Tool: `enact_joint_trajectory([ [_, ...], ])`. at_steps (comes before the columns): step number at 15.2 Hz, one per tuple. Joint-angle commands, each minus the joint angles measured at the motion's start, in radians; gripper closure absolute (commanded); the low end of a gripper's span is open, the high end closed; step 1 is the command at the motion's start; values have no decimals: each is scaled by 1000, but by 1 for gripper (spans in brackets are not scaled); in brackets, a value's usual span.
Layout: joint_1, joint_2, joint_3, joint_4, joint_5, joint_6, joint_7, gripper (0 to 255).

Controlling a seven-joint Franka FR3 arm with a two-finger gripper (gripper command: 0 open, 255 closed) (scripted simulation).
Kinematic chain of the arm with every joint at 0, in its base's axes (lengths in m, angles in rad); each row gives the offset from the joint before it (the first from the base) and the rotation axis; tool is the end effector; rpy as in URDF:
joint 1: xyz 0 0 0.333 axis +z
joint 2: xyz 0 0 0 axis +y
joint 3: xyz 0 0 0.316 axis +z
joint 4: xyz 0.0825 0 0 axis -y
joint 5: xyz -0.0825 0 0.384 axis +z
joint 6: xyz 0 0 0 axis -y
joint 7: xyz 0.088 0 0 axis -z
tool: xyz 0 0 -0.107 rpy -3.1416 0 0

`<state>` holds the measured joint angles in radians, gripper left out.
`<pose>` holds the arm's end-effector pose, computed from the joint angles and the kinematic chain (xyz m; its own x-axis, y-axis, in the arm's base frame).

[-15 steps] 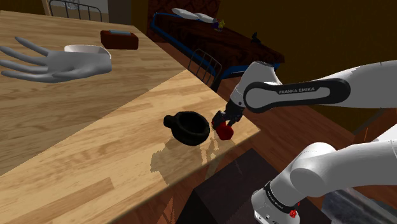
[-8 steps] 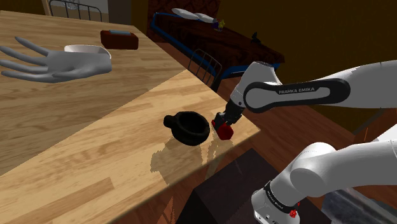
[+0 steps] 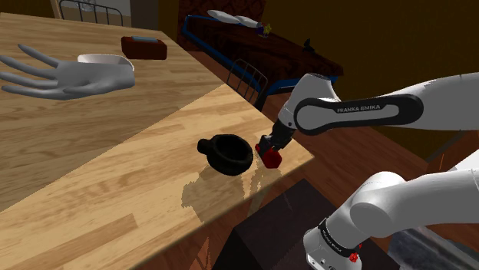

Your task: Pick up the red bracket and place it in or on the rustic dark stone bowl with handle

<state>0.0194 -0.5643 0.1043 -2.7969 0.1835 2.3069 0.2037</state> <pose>0.3477 0.0435 0.3722 0.9758 -0.2130 0.0502 -0.2072 -0.9731 -0.1009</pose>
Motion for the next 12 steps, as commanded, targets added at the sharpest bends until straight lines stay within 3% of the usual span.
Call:
enact_joint_trajectory([
  [1,-1,-16,-1,11,-3,-28,3,255],
  [12,-9,-93,-10,114,-22,-208,19,255],
])
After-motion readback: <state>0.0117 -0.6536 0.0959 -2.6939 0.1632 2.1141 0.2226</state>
